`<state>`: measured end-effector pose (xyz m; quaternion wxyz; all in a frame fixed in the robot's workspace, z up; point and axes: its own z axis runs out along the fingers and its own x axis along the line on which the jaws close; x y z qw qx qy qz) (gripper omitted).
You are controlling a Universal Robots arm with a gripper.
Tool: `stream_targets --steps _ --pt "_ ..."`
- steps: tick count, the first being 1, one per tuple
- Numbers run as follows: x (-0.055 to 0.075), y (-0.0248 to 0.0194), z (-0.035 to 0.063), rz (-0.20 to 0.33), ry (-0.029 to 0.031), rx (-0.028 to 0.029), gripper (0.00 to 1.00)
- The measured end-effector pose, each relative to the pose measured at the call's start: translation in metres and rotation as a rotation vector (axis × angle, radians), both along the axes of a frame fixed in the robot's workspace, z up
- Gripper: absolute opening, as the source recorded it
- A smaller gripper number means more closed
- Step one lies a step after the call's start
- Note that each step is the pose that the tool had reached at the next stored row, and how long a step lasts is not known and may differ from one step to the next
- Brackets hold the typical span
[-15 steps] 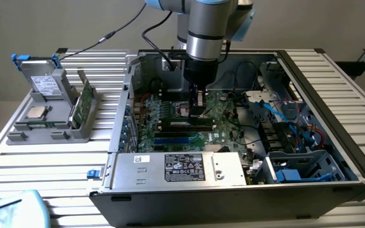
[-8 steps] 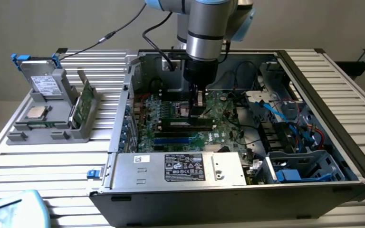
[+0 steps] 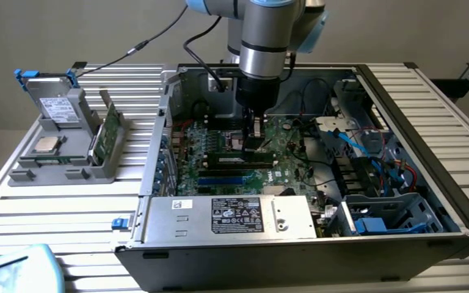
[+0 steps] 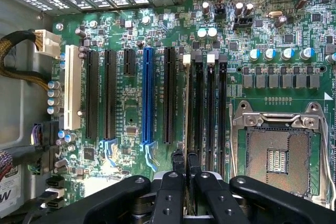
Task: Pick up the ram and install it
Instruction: 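Press down the ram until it locks into place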
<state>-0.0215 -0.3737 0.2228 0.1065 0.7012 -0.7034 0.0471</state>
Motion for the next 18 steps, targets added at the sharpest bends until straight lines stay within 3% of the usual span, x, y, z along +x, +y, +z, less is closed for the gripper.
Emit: stream_targets --steps 7,18 --pt "0.0000 0.0008 -0.0005 0.000 0.0012 0.0000 0.14" --pt "-0.0013 0.0024 -0.0014 0.000 0.0160 -0.0003 0.14"
